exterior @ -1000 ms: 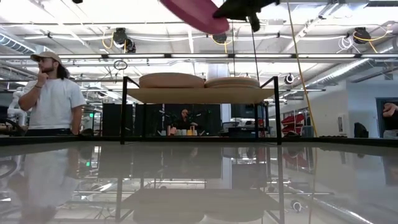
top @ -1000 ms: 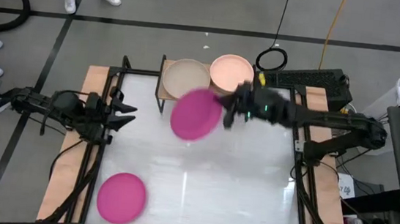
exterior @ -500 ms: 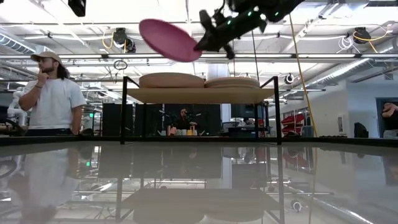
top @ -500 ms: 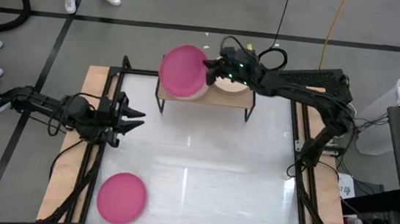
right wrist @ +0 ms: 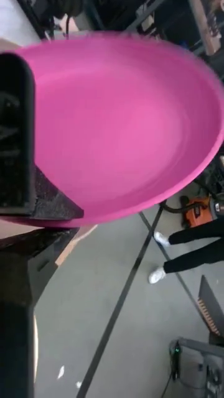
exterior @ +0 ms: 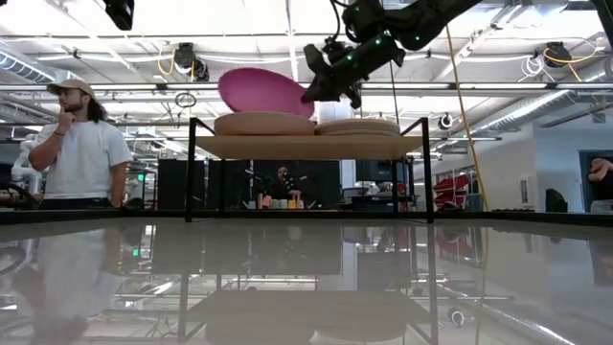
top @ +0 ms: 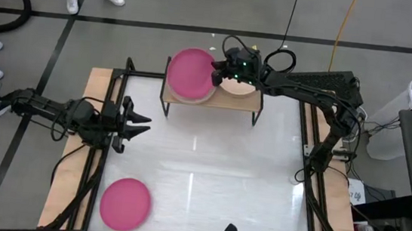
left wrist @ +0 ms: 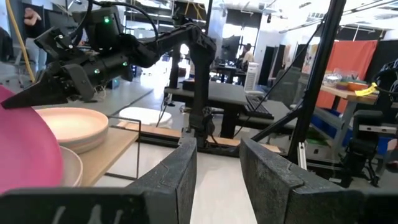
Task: Place and stack plates onto a shelf
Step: Stack the right pink plate on top of the gray plate on the shelf, then stack the pink plate on top of the other pink plate on the shelf
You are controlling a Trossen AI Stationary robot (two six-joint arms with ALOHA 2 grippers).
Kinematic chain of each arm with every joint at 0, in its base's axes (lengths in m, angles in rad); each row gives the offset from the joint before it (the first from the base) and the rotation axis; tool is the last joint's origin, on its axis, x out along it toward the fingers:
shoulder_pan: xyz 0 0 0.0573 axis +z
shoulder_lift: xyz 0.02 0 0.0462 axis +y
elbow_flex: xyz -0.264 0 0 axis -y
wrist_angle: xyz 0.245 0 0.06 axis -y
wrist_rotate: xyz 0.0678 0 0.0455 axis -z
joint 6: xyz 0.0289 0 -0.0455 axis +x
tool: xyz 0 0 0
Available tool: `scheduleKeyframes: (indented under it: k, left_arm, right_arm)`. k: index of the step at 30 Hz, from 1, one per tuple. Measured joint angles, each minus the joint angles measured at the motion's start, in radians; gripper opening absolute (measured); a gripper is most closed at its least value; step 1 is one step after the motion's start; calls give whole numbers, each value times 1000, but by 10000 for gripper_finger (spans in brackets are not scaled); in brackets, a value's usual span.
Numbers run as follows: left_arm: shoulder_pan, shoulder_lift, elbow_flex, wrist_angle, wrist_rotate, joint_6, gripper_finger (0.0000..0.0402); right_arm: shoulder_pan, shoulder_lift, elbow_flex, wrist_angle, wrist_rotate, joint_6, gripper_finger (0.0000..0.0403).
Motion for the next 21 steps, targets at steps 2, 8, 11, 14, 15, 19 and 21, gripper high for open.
scheduleKeyframes:
  k: [2,8,11,14,15,19,21]
  left_arm:
    - [0,0,0,0,0,3,127]
    - [0,0,0,0,-3,25,127]
    - [0,0,0,0,-15,26,127]
    - [0,6,0,-33,-45,26,127]
    - [0,16,0,-51,-56,26,127]
    - [-11,109,0,-180,-62,24,127]
    - [-26,181,3,-256,-42,24,127]
  right_arm:
    - [0,-2,0,6,-5,-3,23]
    - [0,-20,0,-7,-7,-22,98]
    - [4,-56,0,-15,-22,-25,144]
    - [10,-118,0,-12,-90,-42,181]
    - [10,-145,0,-11,-120,-56,190]
    - [28,-268,0,-7,-206,-87,208]
    - [45,-327,0,-7,-217,-102,209]
